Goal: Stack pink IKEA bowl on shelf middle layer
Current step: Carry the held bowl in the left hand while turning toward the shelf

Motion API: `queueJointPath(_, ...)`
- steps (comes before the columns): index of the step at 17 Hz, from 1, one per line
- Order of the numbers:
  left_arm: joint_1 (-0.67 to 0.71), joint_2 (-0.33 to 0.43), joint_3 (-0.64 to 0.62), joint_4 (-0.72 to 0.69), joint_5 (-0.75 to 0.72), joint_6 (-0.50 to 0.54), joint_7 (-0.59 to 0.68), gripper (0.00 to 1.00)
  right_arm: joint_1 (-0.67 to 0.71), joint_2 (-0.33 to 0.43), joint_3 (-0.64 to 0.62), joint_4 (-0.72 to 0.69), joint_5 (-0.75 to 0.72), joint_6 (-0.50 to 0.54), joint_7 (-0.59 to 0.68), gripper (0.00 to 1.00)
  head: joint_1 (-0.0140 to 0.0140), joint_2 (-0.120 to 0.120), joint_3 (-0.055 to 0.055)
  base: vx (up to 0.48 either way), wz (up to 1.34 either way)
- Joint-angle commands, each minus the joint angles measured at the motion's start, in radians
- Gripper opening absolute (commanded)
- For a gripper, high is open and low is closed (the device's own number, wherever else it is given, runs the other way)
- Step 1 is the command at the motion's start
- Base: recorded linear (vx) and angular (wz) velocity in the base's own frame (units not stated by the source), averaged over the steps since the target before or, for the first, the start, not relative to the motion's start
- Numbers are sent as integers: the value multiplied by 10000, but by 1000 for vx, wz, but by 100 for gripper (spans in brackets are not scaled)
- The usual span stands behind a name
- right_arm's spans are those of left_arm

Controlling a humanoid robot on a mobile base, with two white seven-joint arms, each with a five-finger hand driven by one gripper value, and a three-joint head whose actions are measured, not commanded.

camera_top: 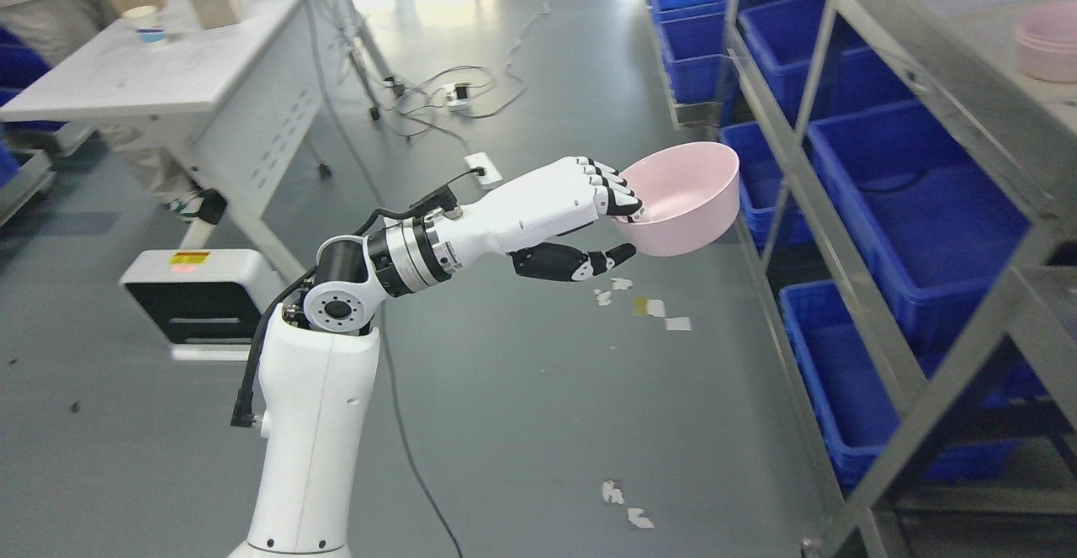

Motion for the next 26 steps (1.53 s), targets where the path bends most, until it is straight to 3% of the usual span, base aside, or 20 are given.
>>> queueJointPath(1,163,174,-31,-401,-1,-6,-20,3,52,-175,0,-174,0,0,-8,100,0,0,0,151,1040)
queueJointPath(9,347,174,-430,-462,-1,-6,72,3,52,-175,0,-174,0,0,-8,100,0,0,0,274,344)
queueJointPath(26,347,174,-874,-615,15,-6,164,5,52,-175,0,-174,0,0,-8,100,0,0,0,422,-17)
